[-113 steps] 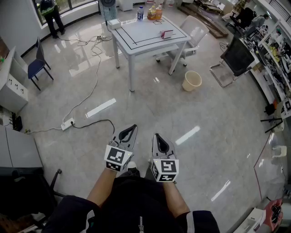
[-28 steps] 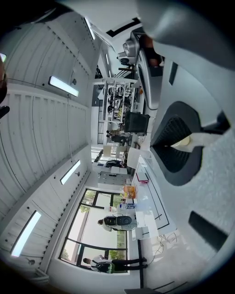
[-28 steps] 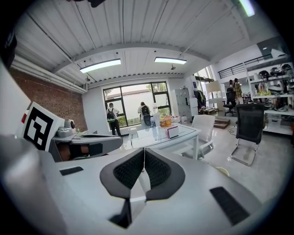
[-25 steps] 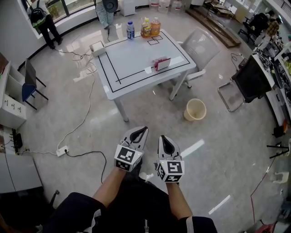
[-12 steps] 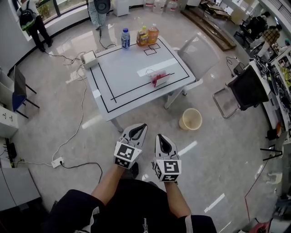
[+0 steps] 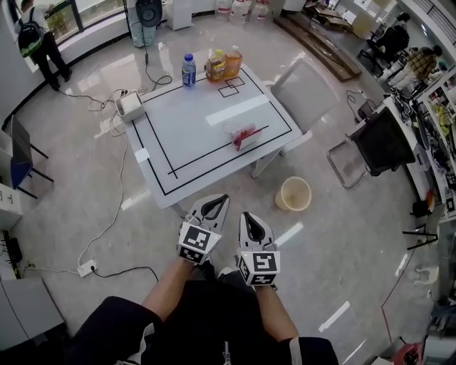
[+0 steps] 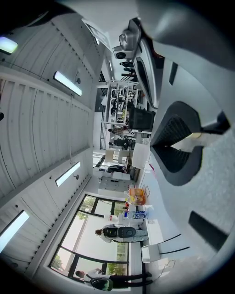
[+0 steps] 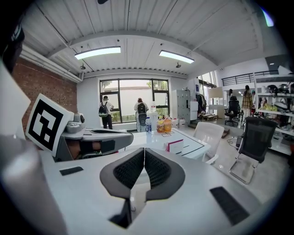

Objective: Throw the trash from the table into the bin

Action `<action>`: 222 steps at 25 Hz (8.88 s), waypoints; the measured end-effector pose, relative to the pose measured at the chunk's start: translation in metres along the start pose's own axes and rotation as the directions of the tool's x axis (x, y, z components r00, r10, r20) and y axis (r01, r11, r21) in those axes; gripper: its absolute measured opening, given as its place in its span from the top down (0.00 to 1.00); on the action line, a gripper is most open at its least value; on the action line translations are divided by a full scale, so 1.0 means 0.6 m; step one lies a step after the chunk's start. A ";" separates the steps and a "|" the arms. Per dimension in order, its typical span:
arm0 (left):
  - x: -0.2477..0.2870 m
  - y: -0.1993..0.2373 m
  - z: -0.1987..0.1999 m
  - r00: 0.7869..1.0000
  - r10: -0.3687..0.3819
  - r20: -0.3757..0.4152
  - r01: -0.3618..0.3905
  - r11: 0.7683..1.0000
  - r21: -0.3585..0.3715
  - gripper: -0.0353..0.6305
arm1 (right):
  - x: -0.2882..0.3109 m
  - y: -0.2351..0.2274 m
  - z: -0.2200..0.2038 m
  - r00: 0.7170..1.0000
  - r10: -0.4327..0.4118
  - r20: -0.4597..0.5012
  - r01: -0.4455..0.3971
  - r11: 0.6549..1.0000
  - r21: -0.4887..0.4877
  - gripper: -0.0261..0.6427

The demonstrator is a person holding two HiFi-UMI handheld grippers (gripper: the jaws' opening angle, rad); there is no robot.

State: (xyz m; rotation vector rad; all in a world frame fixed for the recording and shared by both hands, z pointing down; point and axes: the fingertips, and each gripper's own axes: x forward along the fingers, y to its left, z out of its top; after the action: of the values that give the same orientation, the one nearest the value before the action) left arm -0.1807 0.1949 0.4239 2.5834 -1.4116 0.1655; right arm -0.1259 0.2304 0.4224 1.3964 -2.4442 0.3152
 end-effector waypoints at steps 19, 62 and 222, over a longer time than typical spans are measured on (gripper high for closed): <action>0.123 0.135 0.001 0.994 0.097 -0.054 -0.098 0.995 -0.014 0.94 | 0.198 -0.057 0.024 0.992 0.123 -0.015 -0.122 0.991 0.049 0.94; 0.466 0.325 0.029 0.984 -0.001 -0.175 -0.003 1.000 -0.018 0.94 | 0.527 -0.322 0.025 0.966 -0.045 -0.256 0.091 0.981 0.172 0.94; 0.950 -0.328 -0.029 0.841 -0.479 -0.250 0.500 0.866 0.025 0.94 | 0.090 -1.062 -0.158 0.742 -0.595 -0.309 0.668 0.623 0.406 0.94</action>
State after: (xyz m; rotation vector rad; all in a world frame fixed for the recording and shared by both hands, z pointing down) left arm 0.2923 -0.1651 0.5259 2.7847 -0.6418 0.4484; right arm 0.4138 -0.1000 0.5542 2.2519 -1.6275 0.8697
